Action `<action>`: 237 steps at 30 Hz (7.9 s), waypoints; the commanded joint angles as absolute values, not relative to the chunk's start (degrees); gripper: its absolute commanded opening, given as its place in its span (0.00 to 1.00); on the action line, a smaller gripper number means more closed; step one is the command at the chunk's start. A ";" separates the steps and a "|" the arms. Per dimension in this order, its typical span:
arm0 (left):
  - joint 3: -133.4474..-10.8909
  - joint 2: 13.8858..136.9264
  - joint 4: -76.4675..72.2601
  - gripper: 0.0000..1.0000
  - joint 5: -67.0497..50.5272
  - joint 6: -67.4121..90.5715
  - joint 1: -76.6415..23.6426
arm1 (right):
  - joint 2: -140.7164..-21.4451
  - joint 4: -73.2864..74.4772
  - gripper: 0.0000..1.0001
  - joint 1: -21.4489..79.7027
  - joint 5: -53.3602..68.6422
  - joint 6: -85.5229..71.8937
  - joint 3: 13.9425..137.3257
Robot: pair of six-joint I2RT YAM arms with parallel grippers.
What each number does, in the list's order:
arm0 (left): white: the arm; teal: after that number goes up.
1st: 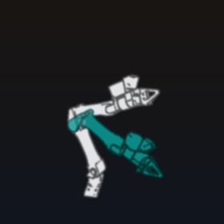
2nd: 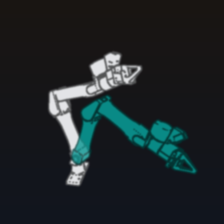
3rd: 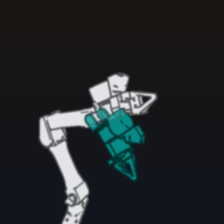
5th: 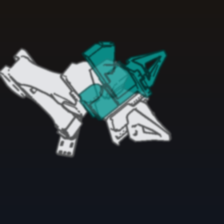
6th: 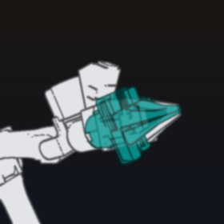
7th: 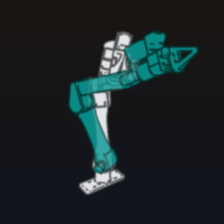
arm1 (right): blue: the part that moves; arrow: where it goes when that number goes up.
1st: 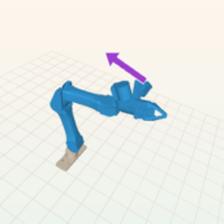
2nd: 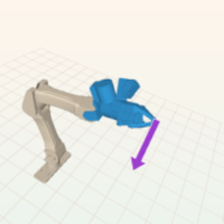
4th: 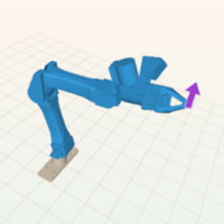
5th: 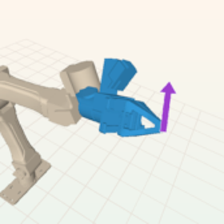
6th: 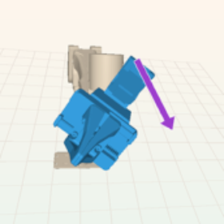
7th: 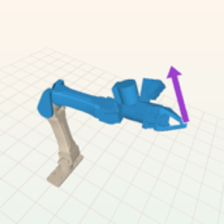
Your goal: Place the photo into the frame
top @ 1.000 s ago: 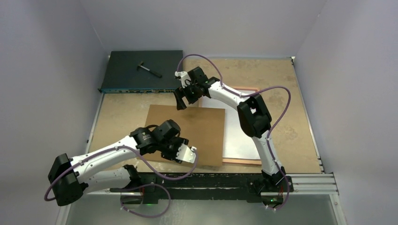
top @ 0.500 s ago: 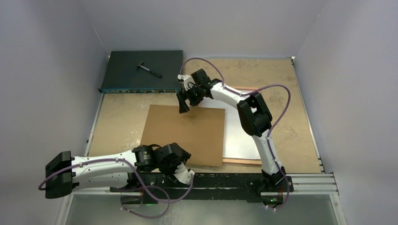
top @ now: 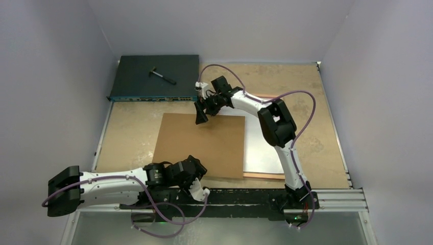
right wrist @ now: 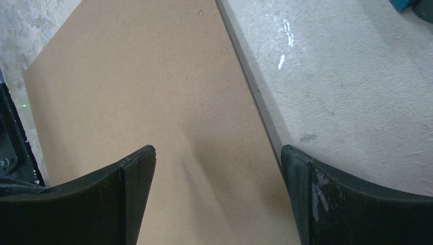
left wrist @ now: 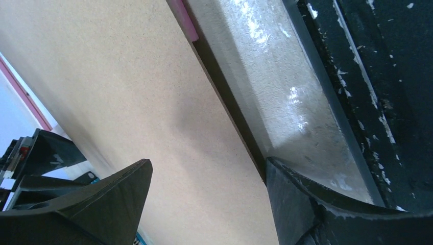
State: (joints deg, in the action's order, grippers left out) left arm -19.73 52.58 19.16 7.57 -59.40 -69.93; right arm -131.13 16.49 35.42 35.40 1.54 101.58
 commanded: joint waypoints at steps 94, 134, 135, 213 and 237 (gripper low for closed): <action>-22.45 52.99 3.47 0.68 25.49 -70.48 -63.11 | -61.90 22.67 0.00 34.48 30.21 -21.66 62.43; -78.87 73.10 40.67 0.87 -2.16 -10.93 -25.57 | -70.83 54.40 0.00 34.46 -45.74 -14.39 109.23; -79.23 73.26 40.73 0.87 -2.19 -10.76 -25.40 | -71.18 54.96 0.00 34.45 -46.73 -14.51 109.02; -67.32 75.71 40.78 0.77 -10.12 -12.12 -19.00 | -71.60 15.01 0.99 30.74 -12.40 -35.60 61.26; -60.61 95.69 24.62 0.71 -14.37 -10.28 -20.75 | -75.89 -7.52 0.99 -13.66 24.36 -34.83 32.05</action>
State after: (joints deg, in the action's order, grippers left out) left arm -62.46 93.06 30.72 -16.01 -9.26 -20.53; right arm -74.87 -1.28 -11.22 16.21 -34.35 36.36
